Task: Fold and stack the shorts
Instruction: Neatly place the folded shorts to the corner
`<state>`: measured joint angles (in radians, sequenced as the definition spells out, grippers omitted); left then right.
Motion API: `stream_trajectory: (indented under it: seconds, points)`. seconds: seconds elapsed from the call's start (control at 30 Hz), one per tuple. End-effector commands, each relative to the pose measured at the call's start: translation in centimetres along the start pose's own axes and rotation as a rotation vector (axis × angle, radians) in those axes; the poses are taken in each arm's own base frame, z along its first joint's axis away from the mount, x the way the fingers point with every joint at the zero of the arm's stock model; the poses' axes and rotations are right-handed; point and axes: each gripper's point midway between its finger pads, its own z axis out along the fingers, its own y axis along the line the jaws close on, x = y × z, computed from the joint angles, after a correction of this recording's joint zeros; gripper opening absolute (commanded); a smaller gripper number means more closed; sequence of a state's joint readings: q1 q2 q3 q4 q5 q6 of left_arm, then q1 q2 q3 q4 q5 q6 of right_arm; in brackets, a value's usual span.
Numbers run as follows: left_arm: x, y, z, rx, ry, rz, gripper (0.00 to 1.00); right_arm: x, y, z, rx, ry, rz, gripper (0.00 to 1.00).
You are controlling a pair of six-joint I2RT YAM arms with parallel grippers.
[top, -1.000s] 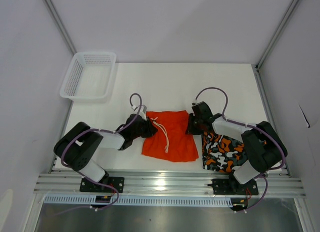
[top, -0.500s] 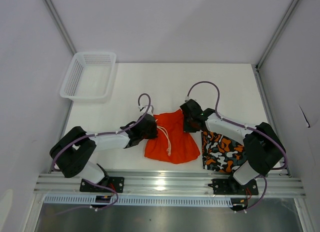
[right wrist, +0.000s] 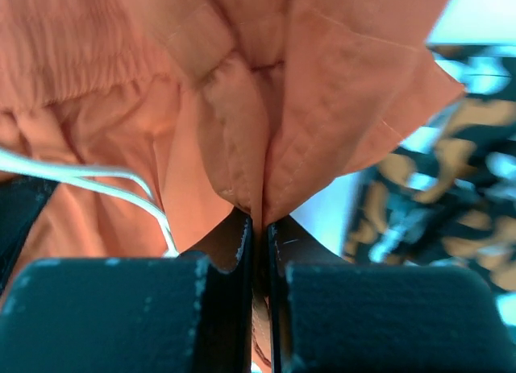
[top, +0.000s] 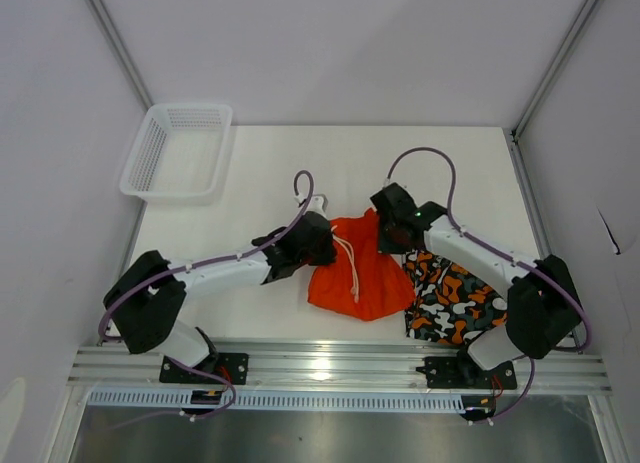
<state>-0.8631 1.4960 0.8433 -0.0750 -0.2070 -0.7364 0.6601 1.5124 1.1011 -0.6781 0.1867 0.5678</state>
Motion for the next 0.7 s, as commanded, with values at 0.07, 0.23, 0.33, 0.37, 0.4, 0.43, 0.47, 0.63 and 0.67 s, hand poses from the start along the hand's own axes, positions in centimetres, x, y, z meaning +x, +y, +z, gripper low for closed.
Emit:
stream_trajectory:
  seconds: [0.07,0.23,0.33,0.37,0.4,0.43,0.47,0.63,0.67]
  points:
    - [-2.3,-6.0,-0.9,0.126,-0.042,-0.008,0.0,-4.1,-4.8,-5.7,0.04,-0.123,0.097,0.01]
    - [-2.2,-11.1,-1.0,0.221,-0.05,0.01,0.0,-4.6,-9.6,-8.7,0.107,-0.162,0.191,0.01]
    - [-1.7,-14.2,-0.7,0.296,-0.057,0.004,0.0,-4.3,-12.3,-10.0,0.142,-0.166,0.253,0.0]
    - [-1.2,-14.8,-0.4,0.308,-0.039,0.006,0.0,-3.8,-13.0,-10.4,0.159,-0.157,0.267,0.0]
    - [-1.6,-16.6,-0.6,0.347,-0.042,0.001,0.0,-3.8,-14.4,-10.9,0.209,-0.168,0.302,0.0]
    - [-0.4,-16.9,0.4,0.348,-0.014,0.014,0.0,-3.5,-15.1,-11.2,0.237,-0.169,0.315,0.0]
    - [0.7,-17.8,0.4,0.368,0.01,0.028,0.0,-3.4,-15.6,-11.8,0.251,-0.189,0.326,0.0]
    - [1.7,-22.3,0.6,0.434,0.0,0.077,0.0,-2.0,-19.9,-13.4,0.447,-0.235,0.475,0.0]
    - [2.1,-23.1,0.9,0.442,0.002,0.086,0.0,-1.8,-20.2,-13.5,0.447,-0.241,0.49,0.0]
